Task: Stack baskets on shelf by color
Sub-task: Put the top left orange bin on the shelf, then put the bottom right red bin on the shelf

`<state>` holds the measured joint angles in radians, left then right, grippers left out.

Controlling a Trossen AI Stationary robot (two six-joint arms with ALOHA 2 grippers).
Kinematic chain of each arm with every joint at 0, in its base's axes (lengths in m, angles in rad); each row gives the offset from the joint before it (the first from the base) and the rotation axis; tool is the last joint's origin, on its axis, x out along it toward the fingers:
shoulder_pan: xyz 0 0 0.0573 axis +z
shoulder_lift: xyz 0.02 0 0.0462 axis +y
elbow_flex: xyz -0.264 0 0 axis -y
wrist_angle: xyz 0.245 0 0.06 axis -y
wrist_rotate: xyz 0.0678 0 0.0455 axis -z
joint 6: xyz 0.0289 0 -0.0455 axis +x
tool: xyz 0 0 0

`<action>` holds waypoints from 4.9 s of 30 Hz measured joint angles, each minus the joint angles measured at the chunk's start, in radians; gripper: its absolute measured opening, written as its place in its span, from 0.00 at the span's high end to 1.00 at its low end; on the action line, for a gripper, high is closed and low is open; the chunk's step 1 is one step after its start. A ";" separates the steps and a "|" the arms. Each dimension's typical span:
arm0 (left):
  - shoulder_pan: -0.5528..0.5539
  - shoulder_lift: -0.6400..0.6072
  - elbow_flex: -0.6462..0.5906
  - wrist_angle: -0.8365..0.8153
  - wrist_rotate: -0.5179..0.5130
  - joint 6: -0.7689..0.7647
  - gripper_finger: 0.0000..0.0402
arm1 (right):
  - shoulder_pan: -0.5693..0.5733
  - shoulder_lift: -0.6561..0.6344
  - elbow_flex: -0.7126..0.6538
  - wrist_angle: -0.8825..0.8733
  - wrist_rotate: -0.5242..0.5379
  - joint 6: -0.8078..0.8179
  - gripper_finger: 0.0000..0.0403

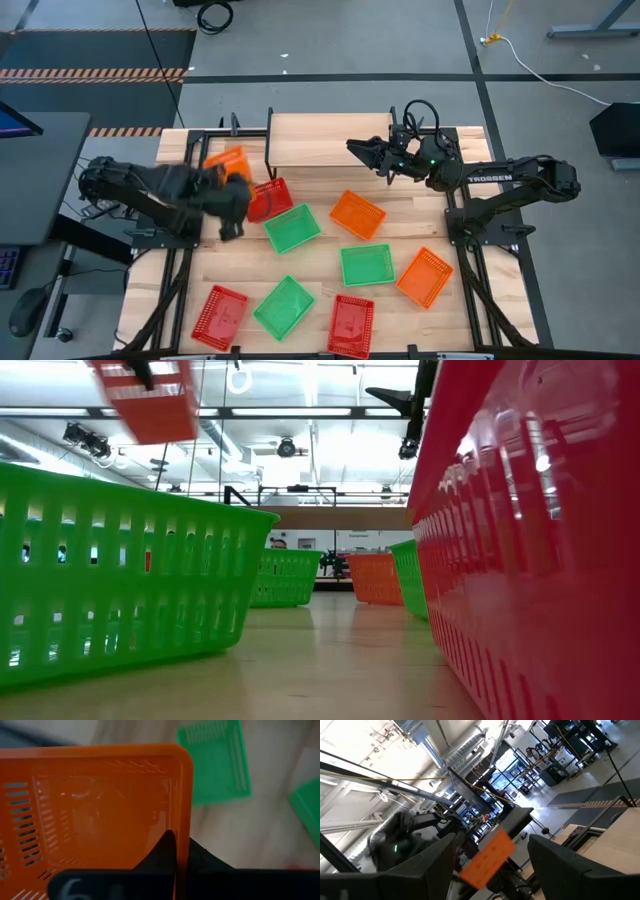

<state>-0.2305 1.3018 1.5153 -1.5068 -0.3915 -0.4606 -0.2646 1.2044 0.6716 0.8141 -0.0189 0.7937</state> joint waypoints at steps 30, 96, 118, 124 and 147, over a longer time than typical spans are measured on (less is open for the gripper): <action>0.539 0.382 -0.004 0.525 0.202 0.892 0.98 | 0.082 -0.009 0.001 0.187 -0.185 0.236 0.38; 0.113 0.147 0.332 0.716 0.054 0.128 0.71 | 0.061 -0.009 0.436 -0.831 -0.498 -0.188 0.43; -0.101 0.116 0.332 0.708 -0.161 0.127 0.71 | 0.634 0.175 0.697 -1.654 -0.131 -0.032 0.43; -0.154 0.114 0.332 0.691 -0.159 0.124 0.71 | 0.778 0.327 0.696 -1.516 -0.121 0.184 0.43; -0.278 0.169 0.325 0.641 -0.185 -0.132 0.71 | 1.019 0.647 0.729 -1.285 -0.117 0.286 0.43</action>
<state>-0.5082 1.4706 1.8408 -0.8659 -0.5768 -0.5925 0.7546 1.8512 1.4006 -0.4709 -0.1360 1.0801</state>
